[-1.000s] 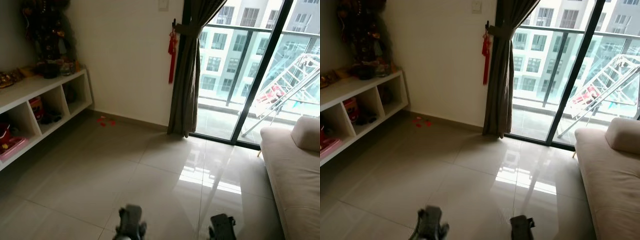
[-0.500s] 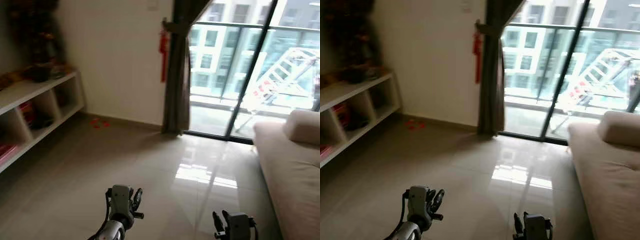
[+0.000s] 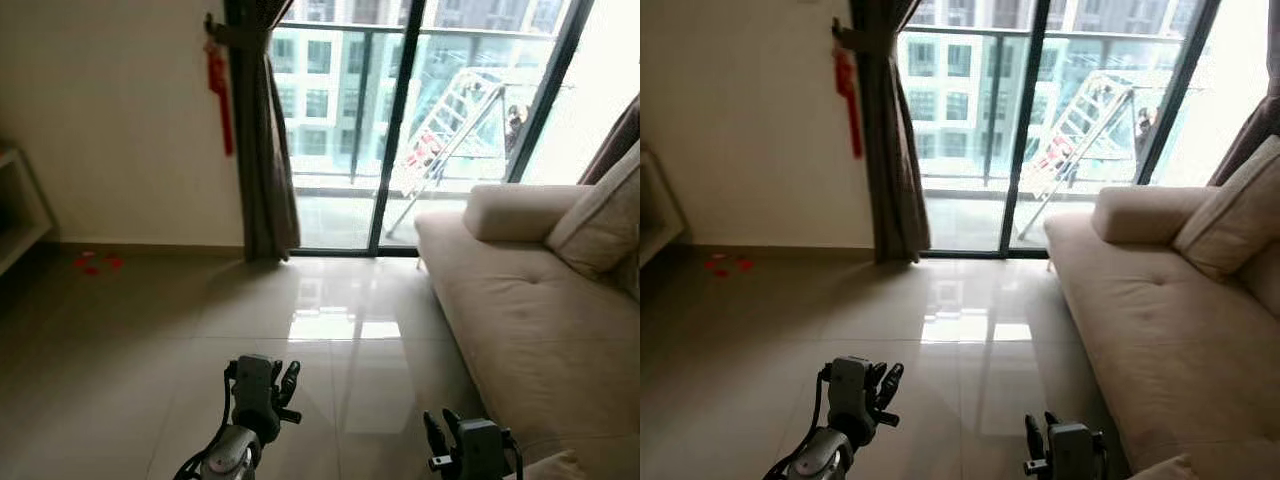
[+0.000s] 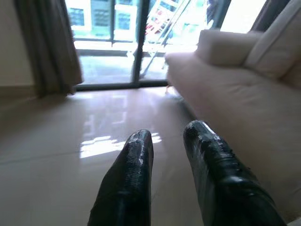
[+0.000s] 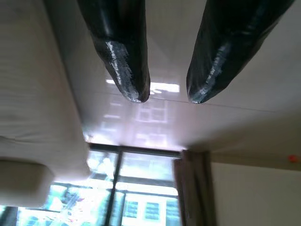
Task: Move the pillow to the sofa from floor
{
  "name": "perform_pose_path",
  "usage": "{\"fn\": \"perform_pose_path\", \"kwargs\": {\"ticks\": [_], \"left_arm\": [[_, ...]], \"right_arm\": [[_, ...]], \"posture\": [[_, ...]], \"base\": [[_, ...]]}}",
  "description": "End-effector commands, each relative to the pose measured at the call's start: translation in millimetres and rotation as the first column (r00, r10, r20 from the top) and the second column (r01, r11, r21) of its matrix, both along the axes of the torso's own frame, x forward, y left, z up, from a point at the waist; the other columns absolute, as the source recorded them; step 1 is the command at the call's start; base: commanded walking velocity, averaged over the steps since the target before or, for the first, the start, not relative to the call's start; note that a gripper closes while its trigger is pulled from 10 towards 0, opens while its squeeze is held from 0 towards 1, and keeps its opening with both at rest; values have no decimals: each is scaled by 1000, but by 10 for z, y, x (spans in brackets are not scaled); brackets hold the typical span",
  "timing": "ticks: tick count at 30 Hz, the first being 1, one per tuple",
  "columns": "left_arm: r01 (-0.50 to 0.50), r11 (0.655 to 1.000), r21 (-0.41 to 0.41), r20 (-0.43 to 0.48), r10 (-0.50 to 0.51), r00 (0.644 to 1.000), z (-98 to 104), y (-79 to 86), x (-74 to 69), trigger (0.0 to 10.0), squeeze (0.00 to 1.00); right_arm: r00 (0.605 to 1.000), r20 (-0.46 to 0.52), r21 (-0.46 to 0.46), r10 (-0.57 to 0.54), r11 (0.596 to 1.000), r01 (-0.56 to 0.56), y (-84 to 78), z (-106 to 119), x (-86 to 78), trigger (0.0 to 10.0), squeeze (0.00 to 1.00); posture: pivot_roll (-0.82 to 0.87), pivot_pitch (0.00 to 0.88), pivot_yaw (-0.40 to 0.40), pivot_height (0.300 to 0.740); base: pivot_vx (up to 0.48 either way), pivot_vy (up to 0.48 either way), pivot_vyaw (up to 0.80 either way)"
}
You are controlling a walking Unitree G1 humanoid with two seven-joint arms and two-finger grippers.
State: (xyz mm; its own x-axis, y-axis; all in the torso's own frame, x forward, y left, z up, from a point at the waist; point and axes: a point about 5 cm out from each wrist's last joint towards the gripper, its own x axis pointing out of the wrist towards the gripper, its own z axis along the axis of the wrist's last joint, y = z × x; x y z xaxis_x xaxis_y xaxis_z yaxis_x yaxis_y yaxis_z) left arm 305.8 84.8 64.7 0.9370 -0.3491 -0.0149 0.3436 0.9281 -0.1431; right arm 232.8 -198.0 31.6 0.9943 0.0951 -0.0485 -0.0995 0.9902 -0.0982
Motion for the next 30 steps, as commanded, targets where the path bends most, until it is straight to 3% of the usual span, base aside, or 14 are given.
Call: {"fn": "perform_pose_path", "kwargs": {"ticks": [1,15,21,30], "left_arm": [[-9,1000,-5,-34,9,999,-73,57,-45,10000,0],[14,1000,0,-23,-14,1000,-25,-3,-33,10000,0],[26,1000,-3,-23,-27,999,-13,-24,-38,10000,0],[46,999,-13,-23,-46,999,3,-84,-46,10000,0]], "right_arm": [[1000,-10,20,10,1000,-10,58,-6,-11,10000,0],[1000,-12,21,4,1000,-4,57,30,22,10000,0],[1000,-16,23,-5,1000,5,51,43,24,10000,0],[1000,-20,21,-21,1000,22,22,51,3,10000,0]], "posture": [[59,0,1,728],[52,0,2,728],[47,0,4,728],[34,0,2,728]], "base": [[0,0,-769],[0,0,-769],[0,407,-769],[0,53,-769]]}}
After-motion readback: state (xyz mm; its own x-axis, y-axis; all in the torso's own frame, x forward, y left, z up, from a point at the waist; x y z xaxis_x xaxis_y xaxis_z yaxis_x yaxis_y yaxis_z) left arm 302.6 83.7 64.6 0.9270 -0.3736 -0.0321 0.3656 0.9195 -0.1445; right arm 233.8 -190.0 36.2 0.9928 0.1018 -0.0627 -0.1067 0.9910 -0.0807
